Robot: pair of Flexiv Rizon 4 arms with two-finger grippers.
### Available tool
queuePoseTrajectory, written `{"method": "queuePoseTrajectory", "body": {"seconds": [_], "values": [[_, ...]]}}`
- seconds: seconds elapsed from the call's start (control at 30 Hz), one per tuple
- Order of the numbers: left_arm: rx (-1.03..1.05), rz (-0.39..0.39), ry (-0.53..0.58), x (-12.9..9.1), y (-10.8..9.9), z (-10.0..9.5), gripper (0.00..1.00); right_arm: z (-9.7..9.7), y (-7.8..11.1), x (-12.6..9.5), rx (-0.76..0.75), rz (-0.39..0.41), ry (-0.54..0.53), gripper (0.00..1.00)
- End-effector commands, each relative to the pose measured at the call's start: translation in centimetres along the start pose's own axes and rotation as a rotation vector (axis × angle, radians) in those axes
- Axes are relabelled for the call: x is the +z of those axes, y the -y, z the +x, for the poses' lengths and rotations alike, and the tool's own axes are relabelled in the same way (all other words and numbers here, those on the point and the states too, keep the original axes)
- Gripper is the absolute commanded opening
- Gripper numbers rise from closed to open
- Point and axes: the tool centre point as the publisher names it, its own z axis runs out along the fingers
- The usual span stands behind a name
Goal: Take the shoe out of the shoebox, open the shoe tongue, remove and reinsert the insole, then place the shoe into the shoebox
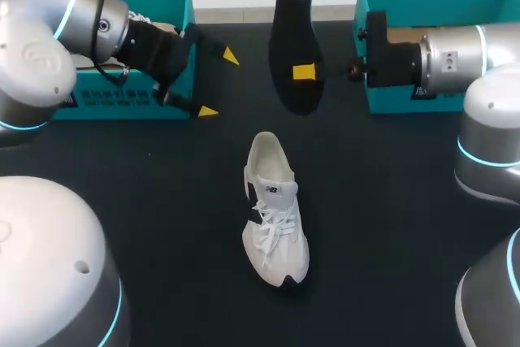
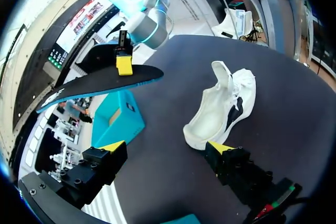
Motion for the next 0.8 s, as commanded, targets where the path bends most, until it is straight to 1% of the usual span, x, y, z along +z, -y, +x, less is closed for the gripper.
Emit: {"method": "queuePoseTrajectory", "body": {"seconds": [0.03,0.6,0.63,0.7,0.77,0.8], "values": [[0.001,0.0,-0.009,0.0,0.0,-0.1,1.0,-0.1,-0.1,0.2,0.0,0.001,0.001,0.0],[0.001,0.0,-0.009,0.0,0.0,-0.1,1.0,-0.1,-0.1,0.2,0.0,0.001,0.001,0.0],[0.001,0.0,-0.009,0.0,0.0,-0.1,1.0,-0.6,0.1,0.3,-0.019,-0.011,-0.01,0.0],[-0.021,-0.001,-0.025,0.0,-0.2,0.5,1.0,-1.6,0.4,0.6,-0.066,-0.047,-0.015,0.0],[-0.044,0.013,-0.037,0.1,-0.4,1.1,1.0,-2.3,0.6,1.0,-0.106,-0.071,-0.045,0.0],[-0.039,-0.007,-0.054,0.2,-0.7,1.4,1.0,-2.6,0.8,1.1,-0.125,-0.072,-0.04,0.0]]}}
